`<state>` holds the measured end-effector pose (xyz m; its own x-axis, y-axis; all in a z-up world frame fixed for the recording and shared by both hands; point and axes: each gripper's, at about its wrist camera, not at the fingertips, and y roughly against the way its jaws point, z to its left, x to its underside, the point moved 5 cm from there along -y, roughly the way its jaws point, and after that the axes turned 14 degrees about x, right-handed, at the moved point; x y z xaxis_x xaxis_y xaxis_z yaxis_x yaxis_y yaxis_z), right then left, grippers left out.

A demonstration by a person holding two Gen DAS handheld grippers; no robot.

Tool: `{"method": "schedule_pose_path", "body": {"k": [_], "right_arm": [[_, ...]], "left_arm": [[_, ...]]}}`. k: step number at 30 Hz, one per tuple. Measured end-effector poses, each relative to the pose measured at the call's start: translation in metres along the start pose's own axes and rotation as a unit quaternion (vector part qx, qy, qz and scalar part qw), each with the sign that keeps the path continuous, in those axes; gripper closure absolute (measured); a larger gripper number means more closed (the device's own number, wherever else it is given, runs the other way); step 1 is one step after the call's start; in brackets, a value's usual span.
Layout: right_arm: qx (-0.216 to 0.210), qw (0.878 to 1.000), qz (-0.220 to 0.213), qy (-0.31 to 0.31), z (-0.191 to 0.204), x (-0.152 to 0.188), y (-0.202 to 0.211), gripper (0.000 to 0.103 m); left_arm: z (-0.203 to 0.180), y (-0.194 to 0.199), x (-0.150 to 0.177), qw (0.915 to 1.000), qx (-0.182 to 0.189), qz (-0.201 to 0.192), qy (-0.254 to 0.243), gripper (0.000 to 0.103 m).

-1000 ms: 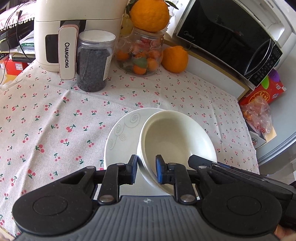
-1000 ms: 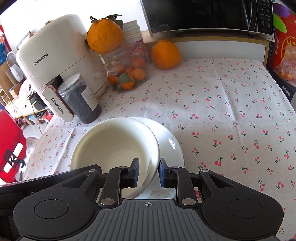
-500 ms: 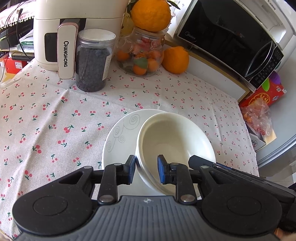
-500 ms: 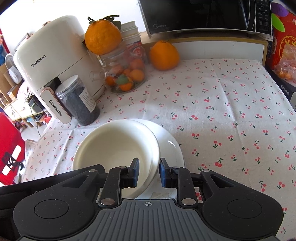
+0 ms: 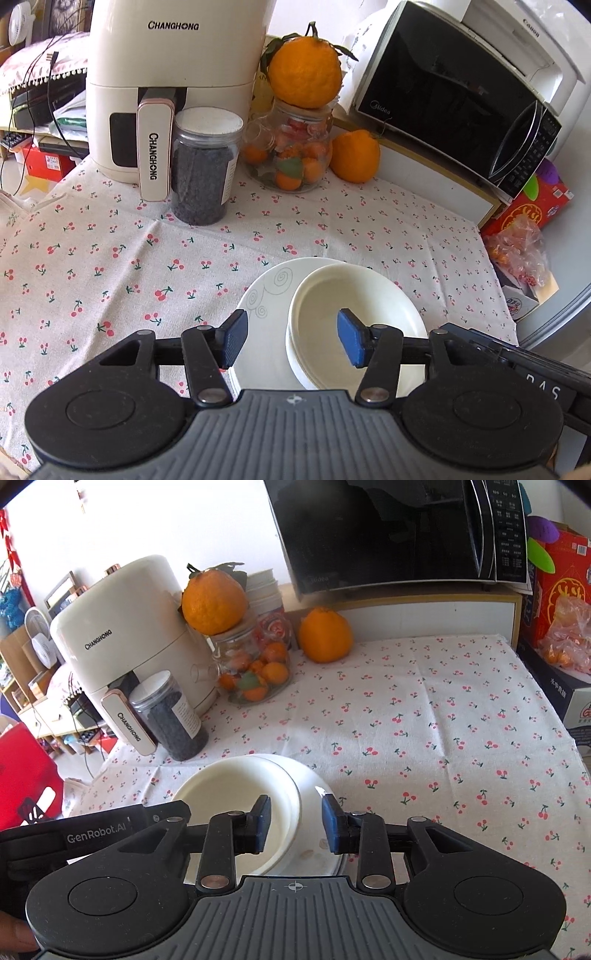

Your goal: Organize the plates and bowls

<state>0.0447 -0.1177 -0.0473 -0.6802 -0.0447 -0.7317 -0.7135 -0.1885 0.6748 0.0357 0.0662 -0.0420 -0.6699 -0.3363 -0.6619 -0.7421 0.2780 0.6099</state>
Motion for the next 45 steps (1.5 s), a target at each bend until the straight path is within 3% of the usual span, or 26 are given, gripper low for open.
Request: {"method": "schedule_pose_path", "body": {"k": [2,4,6,9,13,17,28,36,45], "right_arm": [[0.006,1.000,-0.009,0.005,-0.006,0.002,0.008,0.068],[0.009,1.000,-0.018,0.012,-0.011,0.006,0.016,0.060],[0.011,0.999,-0.030,0.014,-0.015,0.011,0.026,0.043],[0.017,0.999,-0.045,0.023,-0.020,0.022,0.039,0.032],[0.045,0.995,-0.065,0.054,-0.019,0.044,0.053,0.025],[0.049,0.994,-0.078,0.054,-0.021,0.063,0.067,0.007],[0.067,0.991,-0.097,0.064,-0.029,0.094,0.092,0.002],[0.064,0.991,-0.085,0.079,-0.025,0.112,0.095,0.002],[0.056,0.994,-0.078,0.060,-0.029,0.111,0.094,0.002]], "left_arm": [[-0.003,0.006,0.002,0.9999,-0.001,-0.004,-0.012,0.054],[-0.003,0.011,0.006,0.9998,-0.005,-0.005,-0.020,0.050],[-0.001,0.017,0.012,0.9997,-0.013,-0.004,-0.022,0.046],[-0.001,0.026,0.021,0.9991,-0.026,-0.007,-0.033,0.032],[-0.006,0.041,0.036,0.9983,-0.034,-0.014,-0.046,0.011],[-0.009,0.051,0.047,0.9969,-0.043,-0.020,-0.064,0.001],[-0.018,0.063,0.067,0.9940,-0.052,-0.022,-0.093,0.000],[-0.019,0.063,0.074,0.9937,-0.053,-0.018,-0.097,0.000],[-0.021,0.062,0.078,0.9937,-0.049,-0.010,-0.101,0.000]]}}
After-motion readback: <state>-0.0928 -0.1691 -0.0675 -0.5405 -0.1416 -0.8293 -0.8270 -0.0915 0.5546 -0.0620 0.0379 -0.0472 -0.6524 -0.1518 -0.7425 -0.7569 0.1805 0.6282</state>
